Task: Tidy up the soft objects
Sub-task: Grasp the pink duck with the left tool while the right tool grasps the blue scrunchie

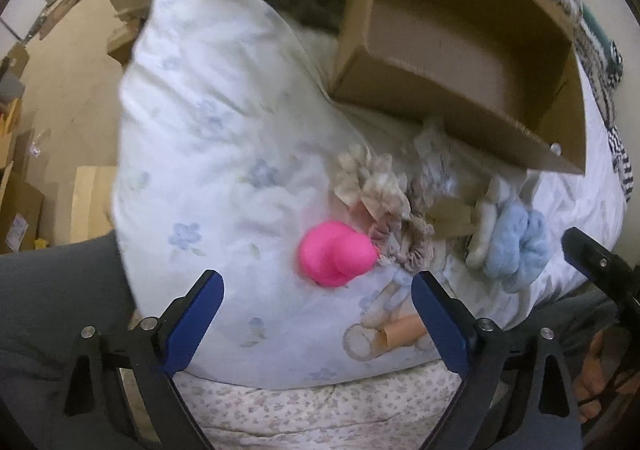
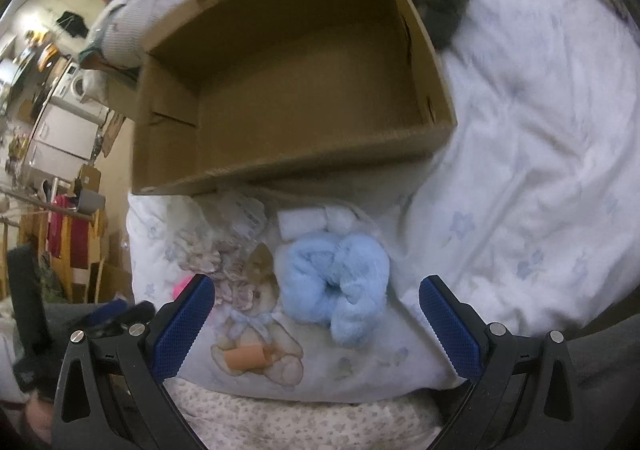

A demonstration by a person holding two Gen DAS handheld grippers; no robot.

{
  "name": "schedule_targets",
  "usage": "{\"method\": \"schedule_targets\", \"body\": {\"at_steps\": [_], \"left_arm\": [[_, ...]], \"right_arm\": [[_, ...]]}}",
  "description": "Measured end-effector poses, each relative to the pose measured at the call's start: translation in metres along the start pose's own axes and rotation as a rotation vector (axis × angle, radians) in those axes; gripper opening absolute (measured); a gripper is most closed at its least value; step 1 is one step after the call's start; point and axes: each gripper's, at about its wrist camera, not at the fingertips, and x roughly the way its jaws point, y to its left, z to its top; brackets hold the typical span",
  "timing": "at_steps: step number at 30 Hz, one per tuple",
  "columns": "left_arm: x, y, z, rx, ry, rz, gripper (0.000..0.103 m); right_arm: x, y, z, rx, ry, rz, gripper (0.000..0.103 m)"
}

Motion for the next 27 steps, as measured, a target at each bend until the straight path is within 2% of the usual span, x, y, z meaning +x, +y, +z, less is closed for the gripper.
{"method": "schedule_targets", "body": {"at_steps": [5,8,9,10,12,13,15,16,18,21,27], "left_arm": [[0.019,-0.004,0.006,-0.014,0.03,0.005,0.085],[0.029,-0.008,0.007,0.005,0.042,0.02,0.07],[0.031,-0.009,0.008,0.008,0.046,0.019,0.065],[0.033,-0.009,0.008,0.008,0.048,0.016,0.063],[0.037,-0.009,0.007,0.018,0.057,0.017,0.05],[0.038,-0.013,0.008,0.021,0.056,0.022,0.05],[0.035,-0.013,0.007,0.025,0.043,0.02,0.049],[0.039,-0.016,0.007,0.023,0.039,0.016,0.049],[0.038,-0.015,0.008,0.019,0.026,0.014,0.049],[0.032,-0.015,0.007,0.034,0.009,0.014,0.048],[0.006,-0.016,0.005,0.057,-0.053,0.034,0.048]], "right_arm": [[0.025,-0.01,0.0,0.059,0.075,0.004,0.103],[0.034,-0.001,0.004,0.015,0.081,-0.019,0.101],[0.037,0.002,0.005,0.003,0.083,-0.021,0.092],[0.04,0.004,0.006,-0.007,0.089,-0.017,0.089],[0.047,0.005,0.006,-0.017,0.099,-0.021,0.078],[0.051,0.005,0.006,-0.021,0.105,-0.03,0.073],[0.058,0.004,0.007,-0.02,0.11,-0.021,0.053],[0.057,0.004,0.008,-0.022,0.106,-0.015,0.049],[0.055,0.007,0.008,-0.039,0.093,-0.003,0.033],[0.051,0.011,0.007,-0.051,0.099,0.041,0.022],[0.029,0.018,0.001,-0.077,0.078,0.12,0.014]]}}
